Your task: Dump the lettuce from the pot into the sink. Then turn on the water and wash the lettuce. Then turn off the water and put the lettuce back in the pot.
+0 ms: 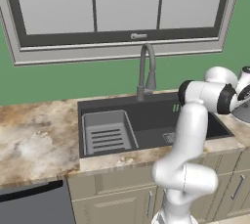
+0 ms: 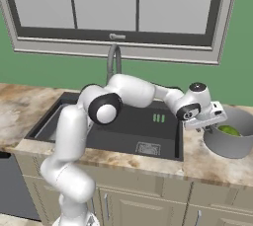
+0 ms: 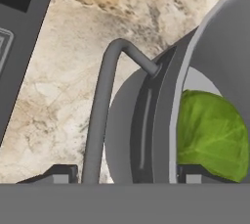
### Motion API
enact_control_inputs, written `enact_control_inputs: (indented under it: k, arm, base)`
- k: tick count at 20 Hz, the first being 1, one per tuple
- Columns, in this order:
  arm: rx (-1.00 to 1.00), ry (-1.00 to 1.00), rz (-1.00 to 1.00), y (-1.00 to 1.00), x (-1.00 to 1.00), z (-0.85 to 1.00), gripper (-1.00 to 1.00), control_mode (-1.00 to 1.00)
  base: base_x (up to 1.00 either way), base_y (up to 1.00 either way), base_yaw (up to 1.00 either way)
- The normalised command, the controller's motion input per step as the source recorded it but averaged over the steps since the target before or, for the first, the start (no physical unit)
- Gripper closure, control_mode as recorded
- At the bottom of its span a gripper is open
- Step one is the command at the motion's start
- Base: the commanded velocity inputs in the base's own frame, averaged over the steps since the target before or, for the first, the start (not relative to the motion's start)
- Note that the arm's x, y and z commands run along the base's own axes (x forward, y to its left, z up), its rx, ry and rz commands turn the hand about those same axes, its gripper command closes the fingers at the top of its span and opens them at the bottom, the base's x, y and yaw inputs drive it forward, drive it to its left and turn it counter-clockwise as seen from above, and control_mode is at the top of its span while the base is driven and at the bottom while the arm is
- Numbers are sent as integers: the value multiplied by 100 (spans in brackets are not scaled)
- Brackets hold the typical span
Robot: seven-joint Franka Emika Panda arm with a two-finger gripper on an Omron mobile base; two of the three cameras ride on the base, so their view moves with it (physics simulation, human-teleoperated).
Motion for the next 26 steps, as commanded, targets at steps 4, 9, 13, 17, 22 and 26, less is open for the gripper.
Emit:
enact_control_inputs:
  k: [4,9,13,17,22,26]
  arm:
    - [0,0,0,0,0,-11,100,-100]
    - [0,0,0,0,-10,-1,100,-100]
    - [0,-3,0,4,-35,2,100,-100]
    - [0,-10,2,29,-61,20,100,-100]
    - [1,-14,2,53,-71,60,100,-100]
    - [3,-3,3,82,-67,64,100,-100]
  base:
    - [0,0,0]
    - [0,0,0]
    - [0,0,0]
    - [0,0,0]
    - [0,0,0]
    - [0,0,0]
